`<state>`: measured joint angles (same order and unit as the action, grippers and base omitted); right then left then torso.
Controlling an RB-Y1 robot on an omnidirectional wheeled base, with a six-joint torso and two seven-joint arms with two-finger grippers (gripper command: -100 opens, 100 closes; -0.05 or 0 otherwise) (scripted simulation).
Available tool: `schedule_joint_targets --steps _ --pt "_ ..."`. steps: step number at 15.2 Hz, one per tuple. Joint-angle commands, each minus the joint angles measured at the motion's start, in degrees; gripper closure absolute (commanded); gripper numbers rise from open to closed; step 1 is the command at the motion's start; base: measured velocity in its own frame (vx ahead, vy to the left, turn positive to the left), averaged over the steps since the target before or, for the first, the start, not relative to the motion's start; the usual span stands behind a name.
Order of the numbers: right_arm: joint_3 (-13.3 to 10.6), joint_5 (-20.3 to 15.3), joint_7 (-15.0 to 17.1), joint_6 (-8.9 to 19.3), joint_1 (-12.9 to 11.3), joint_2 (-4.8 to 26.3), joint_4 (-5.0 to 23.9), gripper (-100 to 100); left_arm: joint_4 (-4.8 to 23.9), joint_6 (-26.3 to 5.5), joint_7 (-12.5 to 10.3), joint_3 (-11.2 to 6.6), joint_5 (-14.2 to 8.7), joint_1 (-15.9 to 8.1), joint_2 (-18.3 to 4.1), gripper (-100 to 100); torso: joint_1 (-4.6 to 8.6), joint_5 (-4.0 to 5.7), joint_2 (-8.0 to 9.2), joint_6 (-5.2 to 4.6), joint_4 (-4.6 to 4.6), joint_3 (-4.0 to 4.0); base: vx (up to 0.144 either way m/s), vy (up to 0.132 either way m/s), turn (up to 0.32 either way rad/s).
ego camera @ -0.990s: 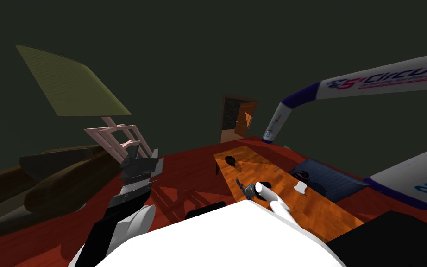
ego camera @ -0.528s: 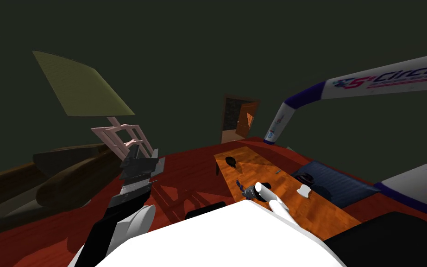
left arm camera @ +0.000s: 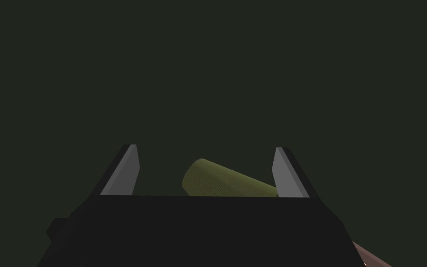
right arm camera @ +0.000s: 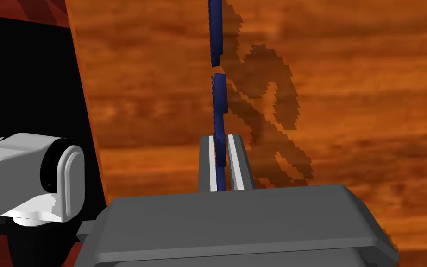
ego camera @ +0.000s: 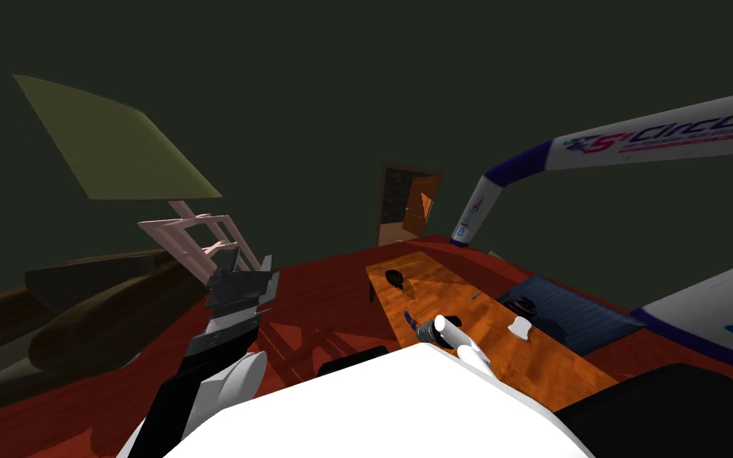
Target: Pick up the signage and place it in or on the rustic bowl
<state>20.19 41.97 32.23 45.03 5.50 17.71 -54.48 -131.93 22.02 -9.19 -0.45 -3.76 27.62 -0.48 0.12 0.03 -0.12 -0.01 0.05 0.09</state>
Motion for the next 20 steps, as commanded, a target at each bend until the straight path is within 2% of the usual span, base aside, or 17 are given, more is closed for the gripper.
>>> schedule_joint_targets --steps 1,2,4,5,6,7,12,20 --pt "0.0 0.0 0.0 0.0 0.0 0.0 0.0 100 0.0 0.0 0.0 0.0 0.0 0.0 0.0 0 0.0 0.0 0.0 0.0 0.0 0.0 0.0 0.0 0.0" --pt "-0.77 1.46 1.39 1.01 0.56 2.06 -1.11 100 0.0 0.0 0.0 0.0 0.0 0.0 0.0 0 0.02 0.0 0.0 0.0 0.0 0.0 -0.04 0.032 0.103" --pt "-1.46 2.62 2.63 1.84 0.8 3.68 -1.81 100 0.0 0.0 0.0 0.01 0.0 -0.01 0.0 0 -0.12 -0.05 0.22 0.03 -0.05 -0.12 -0.086 0.058 0.121" --pt "-1.7 3.0 3.04 2.12 0.88 4.22 -2.04 100 0.0 0.0 0.0 0.01 0.0 -0.01 0.01 0 -0.17 -0.05 0.31 0.03 -0.06 -0.17 -0.088 0.058 0.077" --pt "-1.31 2.48 2.09 1.36 0.41 3.37 -1.07 100 0.0 0.0 0.0 0.01 0.0 -0.01 0.01 0 -0.19 -0.06 0.35 0.01 -0.06 -0.19 -0.049 0.031 0.017" --pt "-1.15 3.22 3.46 3.32 0.86 4.21 -2.23 100 0.0 0.0 0.0 0.0 0.0 -0.01 0.0 0 -0.15 -0.04 0.3 0.01 -0.06 -0.17 0.048 0.055 0.055" --pt "-0.59 4.43 5.73 6.78 1.58 5.66 -4.55 100 0.0 0.0 0.0 0.01 0.0 0.02 0.01 0 -0.34 -0.07 -0.62 0.12 0.03 0.3 0.142 0.075 0.062" --pt "0.84 6.7 10.21 13.42 2.54 9.62 -9.44 100 0.0 0.0 0.0 0.0 0.0 0.02 0.0 0 -0.25 -0.08 -0.7 0.07 0.04 0.35 0.149 0.049 0.049"
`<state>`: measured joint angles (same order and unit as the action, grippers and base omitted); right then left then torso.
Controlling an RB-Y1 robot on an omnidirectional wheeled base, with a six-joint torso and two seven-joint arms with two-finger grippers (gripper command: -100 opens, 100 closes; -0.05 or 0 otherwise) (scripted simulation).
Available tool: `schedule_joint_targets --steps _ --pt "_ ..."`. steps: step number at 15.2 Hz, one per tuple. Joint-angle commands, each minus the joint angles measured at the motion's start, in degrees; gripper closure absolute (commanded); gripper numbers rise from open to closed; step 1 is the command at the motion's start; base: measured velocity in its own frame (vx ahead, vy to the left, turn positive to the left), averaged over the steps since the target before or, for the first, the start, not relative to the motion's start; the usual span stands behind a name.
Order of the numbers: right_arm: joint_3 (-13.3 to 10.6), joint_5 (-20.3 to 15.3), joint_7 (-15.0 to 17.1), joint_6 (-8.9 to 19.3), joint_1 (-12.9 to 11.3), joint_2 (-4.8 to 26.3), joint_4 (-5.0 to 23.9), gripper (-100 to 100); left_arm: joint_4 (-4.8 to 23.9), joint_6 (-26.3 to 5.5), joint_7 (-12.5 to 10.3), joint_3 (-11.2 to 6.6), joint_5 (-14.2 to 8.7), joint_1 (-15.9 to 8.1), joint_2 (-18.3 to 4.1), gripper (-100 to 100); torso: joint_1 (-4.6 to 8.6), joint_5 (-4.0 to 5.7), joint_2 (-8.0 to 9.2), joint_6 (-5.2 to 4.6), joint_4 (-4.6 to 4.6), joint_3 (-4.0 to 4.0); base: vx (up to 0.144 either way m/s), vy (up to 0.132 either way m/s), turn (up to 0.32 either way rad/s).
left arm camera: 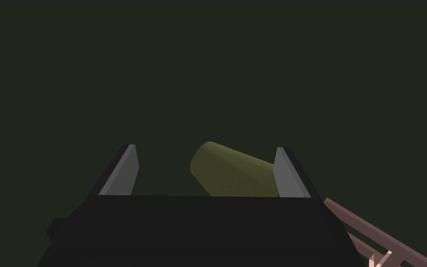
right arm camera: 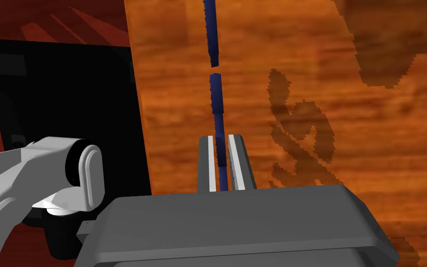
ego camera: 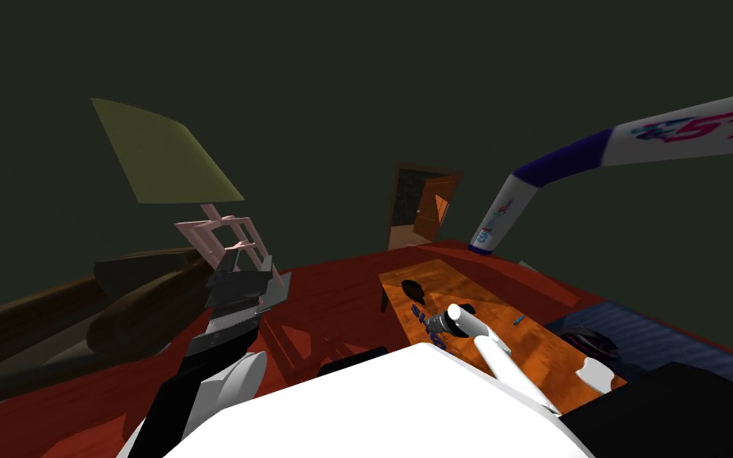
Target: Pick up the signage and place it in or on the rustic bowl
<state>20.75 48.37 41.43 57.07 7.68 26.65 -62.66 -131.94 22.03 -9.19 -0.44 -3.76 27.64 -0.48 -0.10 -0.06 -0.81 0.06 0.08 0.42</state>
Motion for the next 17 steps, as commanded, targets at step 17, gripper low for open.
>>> schedule_joint_targets --steps 17 --pt "3.62 4.02 9.39 13.53 1.25 11.13 -11.05 100 0.0 0.0 0.0 -0.01 0.0 0.0 -0.01 0 0.34 0.01 0.2 -0.08 -0.03 -0.11 0.135 -0.006 0.027"
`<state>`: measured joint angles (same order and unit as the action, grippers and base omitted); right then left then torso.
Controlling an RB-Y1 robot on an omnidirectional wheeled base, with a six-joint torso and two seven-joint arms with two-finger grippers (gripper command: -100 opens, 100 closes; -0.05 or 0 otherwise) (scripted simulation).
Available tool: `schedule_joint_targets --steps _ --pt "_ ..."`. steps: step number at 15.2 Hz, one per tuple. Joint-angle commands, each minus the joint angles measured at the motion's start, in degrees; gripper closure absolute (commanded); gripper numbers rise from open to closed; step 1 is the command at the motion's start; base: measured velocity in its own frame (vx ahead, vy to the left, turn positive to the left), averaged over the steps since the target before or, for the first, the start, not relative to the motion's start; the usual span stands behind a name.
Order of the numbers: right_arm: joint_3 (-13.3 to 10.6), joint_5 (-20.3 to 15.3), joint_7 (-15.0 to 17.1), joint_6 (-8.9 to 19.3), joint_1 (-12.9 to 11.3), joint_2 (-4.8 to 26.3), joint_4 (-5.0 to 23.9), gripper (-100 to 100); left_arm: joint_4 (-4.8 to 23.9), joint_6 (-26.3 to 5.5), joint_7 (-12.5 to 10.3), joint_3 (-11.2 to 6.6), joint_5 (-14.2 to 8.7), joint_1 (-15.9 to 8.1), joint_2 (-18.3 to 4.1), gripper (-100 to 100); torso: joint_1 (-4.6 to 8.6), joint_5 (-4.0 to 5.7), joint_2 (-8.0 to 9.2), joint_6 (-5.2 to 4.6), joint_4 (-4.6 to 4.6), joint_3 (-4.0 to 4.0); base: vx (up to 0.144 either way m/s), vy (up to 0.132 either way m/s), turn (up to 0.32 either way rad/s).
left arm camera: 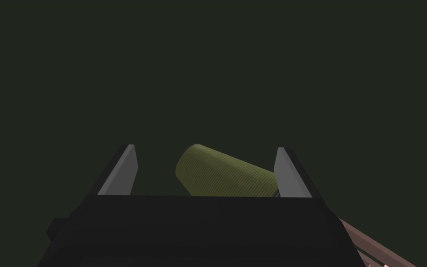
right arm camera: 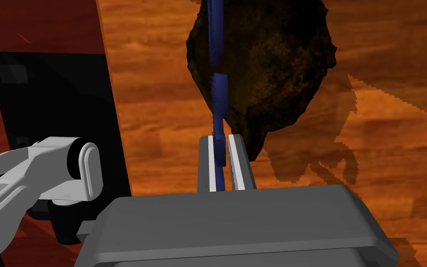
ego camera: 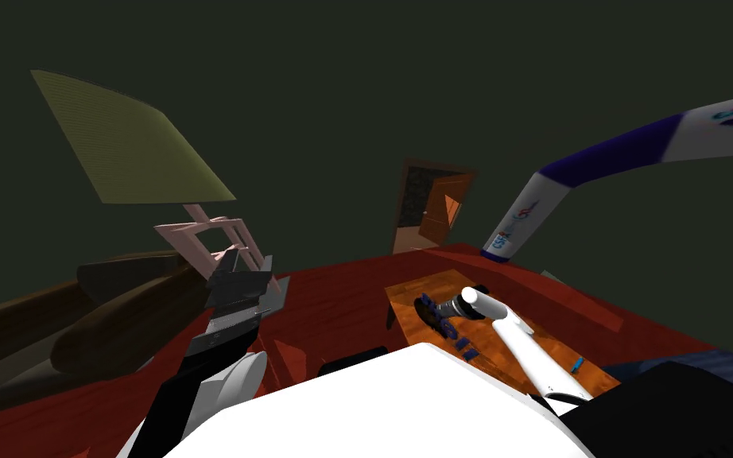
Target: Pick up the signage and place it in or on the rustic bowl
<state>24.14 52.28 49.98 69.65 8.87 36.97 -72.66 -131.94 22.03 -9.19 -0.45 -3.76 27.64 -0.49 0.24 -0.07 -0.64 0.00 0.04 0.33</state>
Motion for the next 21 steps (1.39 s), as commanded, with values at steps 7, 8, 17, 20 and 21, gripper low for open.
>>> schedule_joint_targets --steps 7,8,17,20,21 --pt "0.85 0.54 2.18 2.55 -0.1 2.87 -2.65 -100 0.0 0.0 0.0 0.0 0.0 -0.01 0.0 0 -0.14 0.05 0.36 -0.01 -0.03 -0.18 0.072 -0.025 0.01" --pt "0.85 0.54 2.18 2.55 -0.1 2.87 -2.65 -100 0.0 0.0 0.0 0.01 0.0 -0.01 0.0 0 -0.16 0.04 0.44 -0.01 -0.05 -0.23 0.006 -0.002 0.001" --pt "3.14 3.74 6.35 8.79 1.1 7.51 -8.63 -100 0.0 0.0 0.0 0.01 0.0 -0.02 0.01 0 -0.31 -0.01 0.64 -0.02 -0.1 -0.35 -0.006 0.015 -0.002" --pt "3.07 3.65 6.31 8.6 1.15 7.35 -8.63 -100 0.0 0.0 0.0 0.01 0.0 -0.02 0.01 0 -0.28 0.01 0.63 -0.02 -0.1 -0.34 -0.005 0.01 -0.002" --pt "3.06 3.64 6.32 8.62 1.16 7.34 -8.63 -100 0.0 0.0 0.0 0.01 0.0 -0.02 0.01 0 -0.25 0.02 0.62 -0.02 -0.09 -0.34 0.0 0.0 0.0"
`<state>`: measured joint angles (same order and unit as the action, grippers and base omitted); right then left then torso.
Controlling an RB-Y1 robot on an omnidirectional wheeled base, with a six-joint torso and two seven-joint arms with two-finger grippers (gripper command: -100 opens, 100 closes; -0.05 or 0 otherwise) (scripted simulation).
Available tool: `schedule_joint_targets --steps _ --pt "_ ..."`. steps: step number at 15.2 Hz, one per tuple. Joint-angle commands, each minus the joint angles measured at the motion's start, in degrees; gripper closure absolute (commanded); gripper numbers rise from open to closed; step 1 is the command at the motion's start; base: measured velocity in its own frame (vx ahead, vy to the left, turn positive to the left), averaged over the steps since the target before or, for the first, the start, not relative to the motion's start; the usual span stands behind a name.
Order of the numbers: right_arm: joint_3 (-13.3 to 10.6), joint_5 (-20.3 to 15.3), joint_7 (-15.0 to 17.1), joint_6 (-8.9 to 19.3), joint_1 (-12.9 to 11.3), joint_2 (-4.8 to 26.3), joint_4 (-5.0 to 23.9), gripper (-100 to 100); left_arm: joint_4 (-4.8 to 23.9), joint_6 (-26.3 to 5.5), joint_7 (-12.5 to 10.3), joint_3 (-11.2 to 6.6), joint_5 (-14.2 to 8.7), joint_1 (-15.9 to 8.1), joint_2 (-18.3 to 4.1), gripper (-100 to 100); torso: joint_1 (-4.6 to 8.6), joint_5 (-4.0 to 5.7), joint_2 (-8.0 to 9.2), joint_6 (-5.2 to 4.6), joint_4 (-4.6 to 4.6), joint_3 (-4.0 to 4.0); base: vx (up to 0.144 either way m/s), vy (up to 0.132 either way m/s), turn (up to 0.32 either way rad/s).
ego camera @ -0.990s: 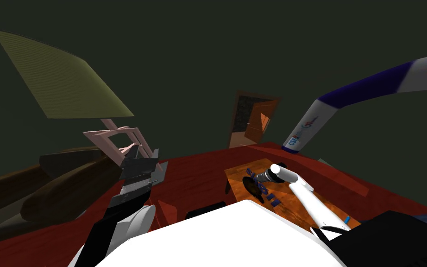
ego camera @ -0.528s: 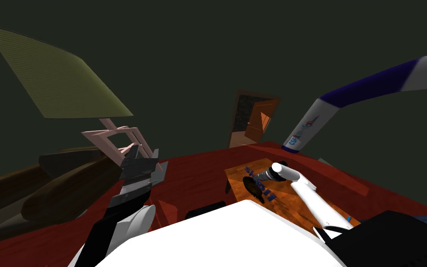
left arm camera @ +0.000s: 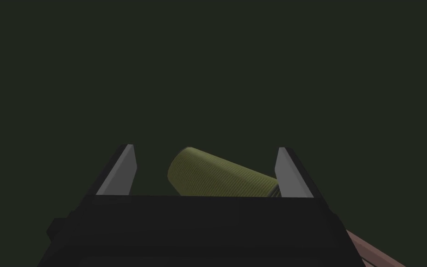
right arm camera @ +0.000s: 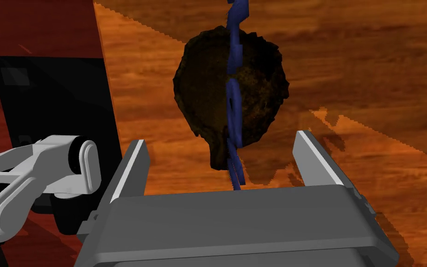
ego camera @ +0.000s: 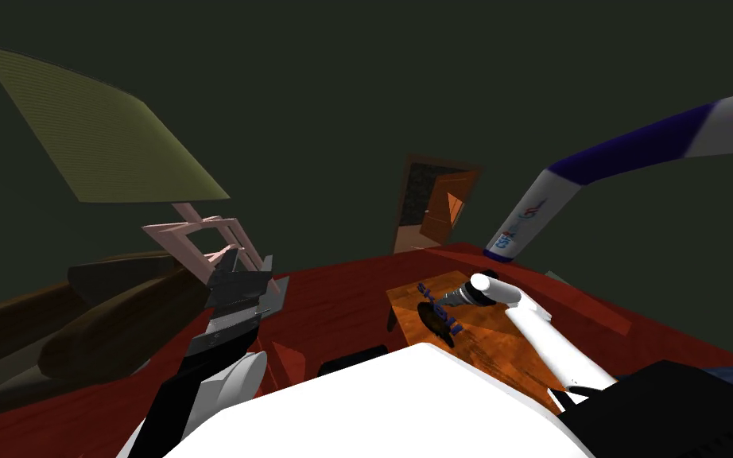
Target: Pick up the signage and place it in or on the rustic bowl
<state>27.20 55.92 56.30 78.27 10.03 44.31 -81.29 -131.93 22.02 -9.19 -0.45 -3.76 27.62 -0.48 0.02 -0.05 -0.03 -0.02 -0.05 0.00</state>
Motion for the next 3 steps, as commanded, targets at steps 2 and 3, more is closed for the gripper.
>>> schedule_joint_targets --steps 2,3 --pt "0.0 0.0 0.0 0.0 0.0 0.0 0.0 -100 0.0 0.0 0.0 0.0 0.0 0.0 0.0 0 0.01 0.0 -0.01 0.0 0.0 0.0 0.0 0.0 0.0" --pt "0.0 0.0 0.0 0.0 0.0 0.0 0.0 -100 0.0 0.0 0.0 0.0 0.0 0.0 0.0 0 0.02 0.01 -0.01 0.0 0.0 0.01 0.0 0.0 0.0"
